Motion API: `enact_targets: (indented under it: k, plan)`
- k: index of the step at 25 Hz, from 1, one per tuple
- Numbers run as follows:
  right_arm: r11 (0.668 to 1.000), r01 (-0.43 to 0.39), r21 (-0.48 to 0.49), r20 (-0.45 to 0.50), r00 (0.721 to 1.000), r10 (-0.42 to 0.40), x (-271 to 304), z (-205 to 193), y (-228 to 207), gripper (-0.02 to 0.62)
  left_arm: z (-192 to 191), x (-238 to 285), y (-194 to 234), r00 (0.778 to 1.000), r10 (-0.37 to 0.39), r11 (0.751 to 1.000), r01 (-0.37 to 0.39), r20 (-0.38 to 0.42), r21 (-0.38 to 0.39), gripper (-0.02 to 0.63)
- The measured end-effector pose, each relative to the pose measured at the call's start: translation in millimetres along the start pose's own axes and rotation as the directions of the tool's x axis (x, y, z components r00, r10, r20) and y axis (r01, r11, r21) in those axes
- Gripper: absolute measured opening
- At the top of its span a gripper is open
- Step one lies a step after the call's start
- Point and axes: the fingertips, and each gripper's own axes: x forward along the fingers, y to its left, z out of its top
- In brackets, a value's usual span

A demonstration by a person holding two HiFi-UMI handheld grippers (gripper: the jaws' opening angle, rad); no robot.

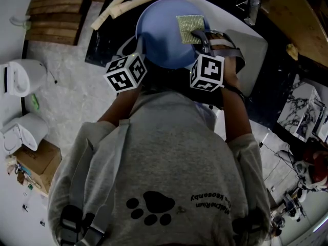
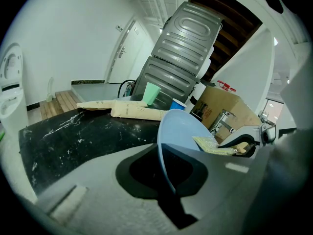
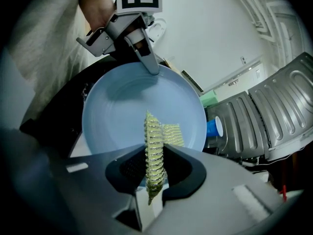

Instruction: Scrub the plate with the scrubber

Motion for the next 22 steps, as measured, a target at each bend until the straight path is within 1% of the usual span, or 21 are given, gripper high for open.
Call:
enact_targets:
  k: [4, 10, 13, 16, 22]
  plan:
    - [0.996, -0.065, 0.054, -0.022, 0.998, 0.066, -3, -5, 17, 0.078, 0, 0, 0, 1.0, 0.001, 1.0, -0.001, 0.002, 0.0, 0.02]
    - [0.978, -0.152, 0.141, -0.032, 0.987, 0.158, -9, -6, 46, 0.078, 0, -1, 0, 1.0, 0.003, 1.0, -0.003, 0.004, 0.002, 0.02]
    - [0.959, -0.195, 0.207, -0.01, 0.979, 0.201, -16, -2, 53, 0.078, 0, -1, 0, 1.0, 0.004, 1.0, -0.004, 0.005, 0.003, 0.02]
    - [0.939, -0.238, 0.246, 0.004, 0.97, 0.245, -21, 4, 58, 0.078, 1, -1, 0, 1.0, 0.007, 1.0, -0.007, 0.007, 0.005, 0.02]
    - [0.883, -0.345, 0.318, 0.052, 0.937, 0.347, -32, 15, 68, 0.078, 1, -1, 0, 1.0, 0.009, 1.0, -0.009, 0.008, 0.006, 0.018]
